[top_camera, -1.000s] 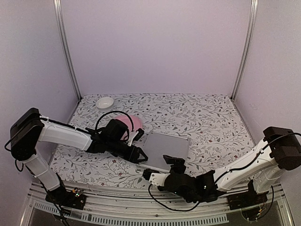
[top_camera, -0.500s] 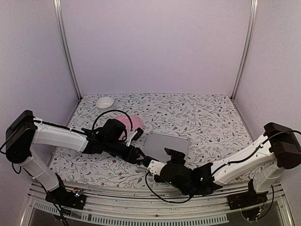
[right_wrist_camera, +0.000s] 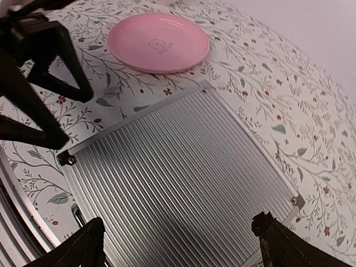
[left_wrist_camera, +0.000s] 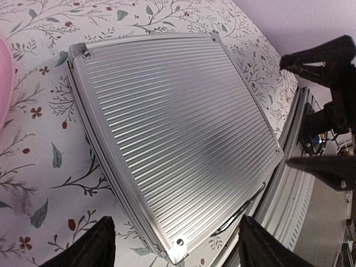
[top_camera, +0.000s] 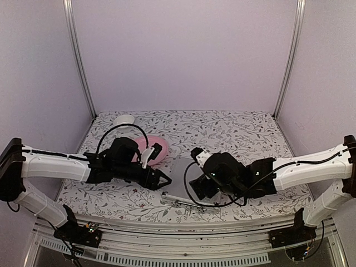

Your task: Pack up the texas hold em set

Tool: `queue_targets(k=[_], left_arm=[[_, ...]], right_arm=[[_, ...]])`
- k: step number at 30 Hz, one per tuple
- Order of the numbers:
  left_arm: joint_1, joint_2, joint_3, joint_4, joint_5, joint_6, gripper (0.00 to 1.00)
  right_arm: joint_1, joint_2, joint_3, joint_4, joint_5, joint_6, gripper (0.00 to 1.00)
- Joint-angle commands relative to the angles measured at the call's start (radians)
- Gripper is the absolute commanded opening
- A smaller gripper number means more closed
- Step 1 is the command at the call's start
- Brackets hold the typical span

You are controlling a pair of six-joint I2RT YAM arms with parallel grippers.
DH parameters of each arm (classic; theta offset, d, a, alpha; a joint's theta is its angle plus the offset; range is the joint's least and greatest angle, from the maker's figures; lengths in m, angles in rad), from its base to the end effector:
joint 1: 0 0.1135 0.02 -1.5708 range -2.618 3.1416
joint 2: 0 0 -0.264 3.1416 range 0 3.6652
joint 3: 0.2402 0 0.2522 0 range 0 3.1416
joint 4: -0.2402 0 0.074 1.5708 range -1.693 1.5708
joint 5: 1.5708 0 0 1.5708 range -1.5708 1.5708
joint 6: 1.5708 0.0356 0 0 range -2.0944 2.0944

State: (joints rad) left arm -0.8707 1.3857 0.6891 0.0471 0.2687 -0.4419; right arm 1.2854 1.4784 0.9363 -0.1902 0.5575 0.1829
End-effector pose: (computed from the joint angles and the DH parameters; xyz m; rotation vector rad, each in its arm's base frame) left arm 0.1758 -0.2233 0.1963 0.6638 2.2965 -0.9777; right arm 0.1065 0.2959 0.2317 -0.8977 1.9867 0.1862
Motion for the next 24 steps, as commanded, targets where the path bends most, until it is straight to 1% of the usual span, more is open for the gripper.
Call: queue_targets(k=[1, 5, 8, 12, 15, 21, 24], left_arm=[[-0.008, 0.037, -0.021, 0.051, 0.088, -0.074, 0.77], [-0.010, 0.064, -0.026, 0.063, 0.127, -0.101, 0.78], [-0.009, 0.075, -0.026, 0.074, 0.141, -0.107, 0.78], [-0.010, 0.101, -0.021, 0.072, 0.154, -0.111, 0.78], [-0.012, 0.109, -0.025, 0.071, 0.150, -0.124, 0.78], [-0.027, 0.121, -0.034, 0.078, 0.153, -0.147, 0.78], [-0.036, 0.137, -0.031, 0.080, 0.156, -0.157, 0.78]], right_arm=[[-0.137, -0.044, 0.014, -0.211, -0.193, 0.364, 0.95], [-0.250, -0.082, -0.036, -0.235, -0.269, 0.534, 0.93], [-0.315, -0.097, -0.063, -0.228, -0.297, 0.580, 0.92], [-0.365, -0.090, -0.083, -0.203, -0.325, 0.590, 0.90], [-0.389, -0.065, -0.094, -0.170, -0.360, 0.587, 0.86], [-0.398, -0.015, -0.111, -0.097, -0.398, 0.573, 0.76], [-0.401, 0.010, -0.113, -0.064, -0.412, 0.566, 0.74]])
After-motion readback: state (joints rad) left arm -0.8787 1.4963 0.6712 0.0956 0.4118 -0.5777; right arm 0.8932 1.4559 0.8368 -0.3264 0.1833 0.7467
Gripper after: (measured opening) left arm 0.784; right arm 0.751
